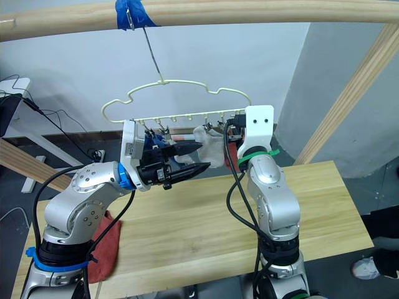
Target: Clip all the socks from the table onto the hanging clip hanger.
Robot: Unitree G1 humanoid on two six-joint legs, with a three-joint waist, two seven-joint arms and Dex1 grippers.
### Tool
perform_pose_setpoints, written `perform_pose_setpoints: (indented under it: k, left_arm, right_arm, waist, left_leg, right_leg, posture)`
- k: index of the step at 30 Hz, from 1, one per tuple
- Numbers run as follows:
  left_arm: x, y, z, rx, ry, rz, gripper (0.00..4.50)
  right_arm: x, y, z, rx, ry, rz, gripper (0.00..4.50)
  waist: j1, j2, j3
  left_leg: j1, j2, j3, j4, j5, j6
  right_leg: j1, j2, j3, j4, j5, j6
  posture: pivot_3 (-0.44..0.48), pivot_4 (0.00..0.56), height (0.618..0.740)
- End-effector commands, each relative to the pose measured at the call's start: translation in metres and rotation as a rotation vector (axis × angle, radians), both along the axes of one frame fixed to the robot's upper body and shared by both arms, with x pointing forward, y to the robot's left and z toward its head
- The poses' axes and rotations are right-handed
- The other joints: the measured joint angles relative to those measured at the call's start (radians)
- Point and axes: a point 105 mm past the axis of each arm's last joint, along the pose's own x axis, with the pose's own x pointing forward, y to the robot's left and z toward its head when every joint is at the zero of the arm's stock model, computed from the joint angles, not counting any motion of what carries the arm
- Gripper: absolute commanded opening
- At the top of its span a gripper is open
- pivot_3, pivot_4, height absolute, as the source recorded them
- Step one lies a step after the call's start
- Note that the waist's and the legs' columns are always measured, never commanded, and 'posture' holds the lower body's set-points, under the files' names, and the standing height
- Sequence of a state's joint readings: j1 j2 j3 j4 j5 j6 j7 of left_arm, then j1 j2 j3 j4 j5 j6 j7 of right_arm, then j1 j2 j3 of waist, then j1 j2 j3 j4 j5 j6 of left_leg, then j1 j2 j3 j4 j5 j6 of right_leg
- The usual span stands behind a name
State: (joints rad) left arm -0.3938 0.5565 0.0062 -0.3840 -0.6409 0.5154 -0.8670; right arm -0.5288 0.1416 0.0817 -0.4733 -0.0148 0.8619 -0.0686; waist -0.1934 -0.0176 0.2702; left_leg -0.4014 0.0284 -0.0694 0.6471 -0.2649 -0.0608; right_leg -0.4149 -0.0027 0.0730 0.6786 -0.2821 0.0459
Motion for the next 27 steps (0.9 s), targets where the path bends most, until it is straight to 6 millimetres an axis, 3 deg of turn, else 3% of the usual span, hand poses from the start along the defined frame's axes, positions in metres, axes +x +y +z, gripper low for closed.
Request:
perform_pose_setpoints:
  k: [1, 10, 17, 21, 25, 27]
  left_arm:
    - [-0.007, -0.003, 0.004, 0.006, -0.039, -0.026, 2.89]
    - [-0.007, -0.003, 0.003, 0.01, -0.038, -0.03, 2.89]
    - [-0.006, -0.002, 0.001, 0.006, -0.032, -0.019, 2.89]
    - [-0.001, 0.002, -0.004, 0.009, -0.037, 0.039, 2.89]
    - [0.008, 0.016, -0.021, 0.026, -0.006, 0.214, 2.89]
    - [0.008, 0.038, -0.047, 0.029, 0.103, 0.391, 3.06]
  right_arm:
    - [-0.008, 0.001, 0.016, 0.038, -0.066, 0.011, 1.66]
    - [-0.01, 0.003, 0.016, 0.056, -0.063, 0.027, 1.66]
    - [-0.011, 0.004, 0.018, 0.063, -0.072, 0.033, 0.08]
    - [-0.011, 0.004, 0.02, 0.063, -0.082, 0.037, 0.01]
    - [-0.012, 0.003, 0.019, 0.059, -0.086, 0.038, 0.01]
    - [-0.012, 0.003, 0.02, 0.052, -0.089, 0.039, 0.0]
  waist:
    - [0.0, 0.0, 0.0]
    - [0.0, 0.0, 0.0]
    - [0.0, 0.0, 0.0]
    - [0.0, 0.0, 0.0]
    - [-0.001, 0.0, 0.0]
    - [-0.004, 0.0, 0.0]
  left_leg:
    - [0.0, 0.0, 0.0, 0.0, 0.0, 0.0]
    - [0.0, 0.0, 0.0, 0.0, 0.0, 0.0]
    - [0.0, 0.0, 0.0, 0.0, 0.0, 0.0]
    - [0.0, 0.0, 0.0, 0.0, 0.0, 0.0]
    - [0.0, 0.0, -0.001, 0.0, 0.0, 0.0]
    - [0.001, 0.0, -0.001, 0.0, 0.0, 0.0]
  right_leg:
    - [0.0, 0.0, 0.0, 0.0, 0.0, 0.0]
    - [0.0, 0.0, 0.0, 0.0, 0.0, 0.0]
    - [0.0, 0.0, 0.0, 0.0, 0.0, 0.0]
    - [0.0, 0.0, 0.0, 0.0, 0.0, 0.0]
    - [0.0, 0.0, 0.001, 0.001, 0.0, 0.0]
    - [0.0, 0.0, 0.001, 0.001, 0.0, 0.0]
  posture:
    - [-0.242, 0.255, 0.74]
    - [-0.246, 0.256, 0.74]
    - [-0.246, 0.256, 0.74]
    - [-0.25, 0.252, 0.74]
    - [-0.252, 0.253, 0.74]
    - [-0.251, 0.254, 0.74]
